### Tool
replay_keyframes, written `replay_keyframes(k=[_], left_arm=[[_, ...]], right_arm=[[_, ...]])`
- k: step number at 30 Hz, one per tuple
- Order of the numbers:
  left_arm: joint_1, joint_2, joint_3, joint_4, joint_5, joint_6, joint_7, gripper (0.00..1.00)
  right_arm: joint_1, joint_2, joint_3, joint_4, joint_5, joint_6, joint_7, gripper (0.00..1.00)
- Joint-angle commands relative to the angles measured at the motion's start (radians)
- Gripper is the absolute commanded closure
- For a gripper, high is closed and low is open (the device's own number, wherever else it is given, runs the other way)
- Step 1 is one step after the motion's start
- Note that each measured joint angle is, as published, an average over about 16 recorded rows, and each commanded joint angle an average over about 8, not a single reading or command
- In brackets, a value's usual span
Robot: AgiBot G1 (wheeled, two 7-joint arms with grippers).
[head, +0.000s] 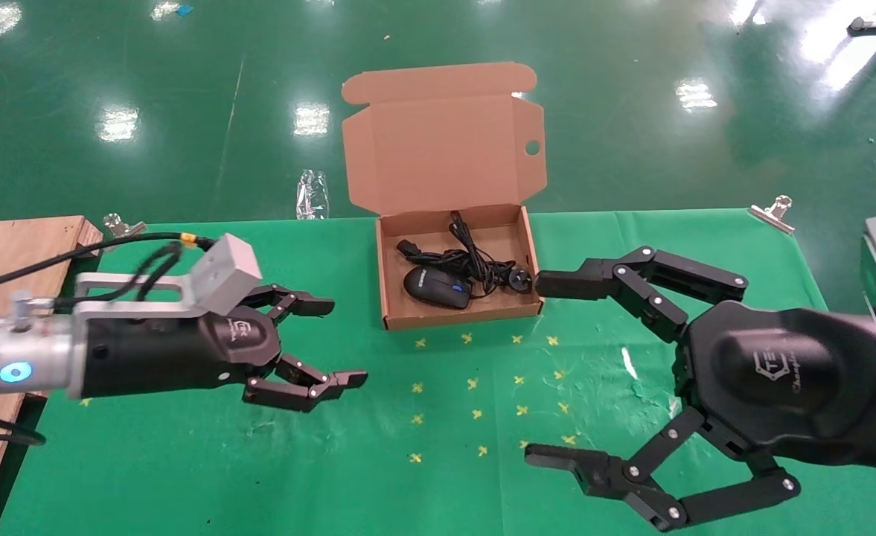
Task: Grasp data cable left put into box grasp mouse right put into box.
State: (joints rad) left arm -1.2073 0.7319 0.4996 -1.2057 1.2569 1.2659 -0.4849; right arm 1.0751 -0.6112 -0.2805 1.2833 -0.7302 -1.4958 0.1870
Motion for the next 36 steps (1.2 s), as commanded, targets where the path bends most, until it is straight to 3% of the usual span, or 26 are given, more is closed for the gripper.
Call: replay_keyframes(k=[1,19,36], left_arm=[[0.015,-0.014,-0.026,-0.009,-0.061,0.027,0.035,0.00],[0.140,-0.128,-0.234,-0.083,-0.560,0.243,0.309,0.00],[0.139,-0.126,-0.229,-0.082,-0.550,0.239,0.303,0.00]], right_arm=[[0.000,0.000,0.000,0.000,0.000,0.000,0.000,0.00],[-0.001,0.002,-0.001,0.001,0.003,0.000,-0.001,0.00],[-0.001,0.002,-0.001,0.001,0.002,0.000,-0.001,0.00]])
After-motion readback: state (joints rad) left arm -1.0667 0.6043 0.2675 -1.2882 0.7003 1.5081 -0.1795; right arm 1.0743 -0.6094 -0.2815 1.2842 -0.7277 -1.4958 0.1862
